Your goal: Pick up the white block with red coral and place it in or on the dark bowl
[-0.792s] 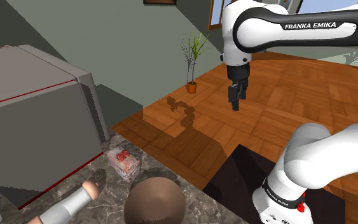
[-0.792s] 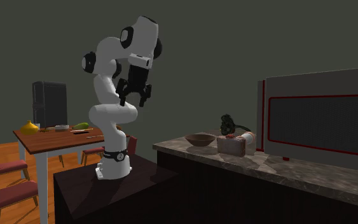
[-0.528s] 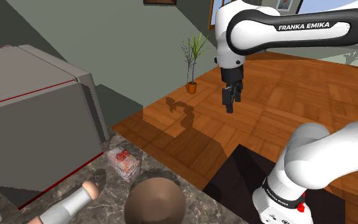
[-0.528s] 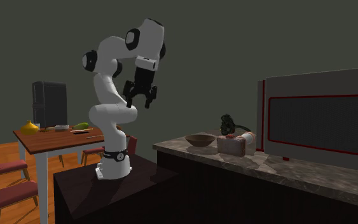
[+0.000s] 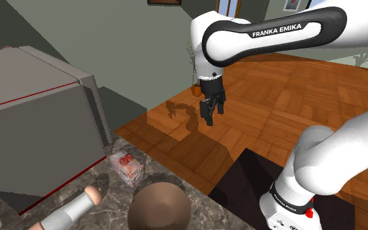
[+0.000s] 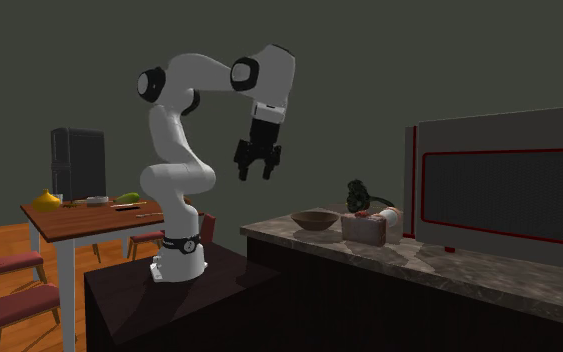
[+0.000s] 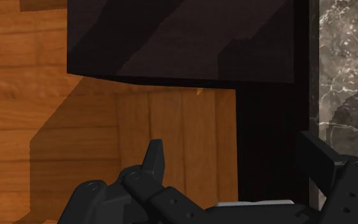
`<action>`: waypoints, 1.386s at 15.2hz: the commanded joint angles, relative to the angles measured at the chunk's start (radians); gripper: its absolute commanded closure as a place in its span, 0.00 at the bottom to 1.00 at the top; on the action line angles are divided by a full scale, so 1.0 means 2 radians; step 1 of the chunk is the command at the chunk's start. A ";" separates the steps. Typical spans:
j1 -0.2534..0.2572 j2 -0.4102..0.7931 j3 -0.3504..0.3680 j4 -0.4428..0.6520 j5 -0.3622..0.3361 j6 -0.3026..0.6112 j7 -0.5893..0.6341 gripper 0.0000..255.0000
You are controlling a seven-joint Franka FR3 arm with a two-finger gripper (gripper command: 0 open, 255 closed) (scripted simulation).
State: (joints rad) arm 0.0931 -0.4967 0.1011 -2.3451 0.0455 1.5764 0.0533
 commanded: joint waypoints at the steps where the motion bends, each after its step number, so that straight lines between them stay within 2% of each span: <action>1: 0.006 0.032 0.013 0.016 0.012 0.017 0.018 0.00; 11: 0.035 0.190 0.068 0.128 0.040 0.071 0.102 0.00; 21: 0.073 0.368 0.101 0.301 0.025 0.085 0.183 0.00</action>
State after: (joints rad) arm 0.2293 0.1852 0.2978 -1.7984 0.1053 1.7470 0.4010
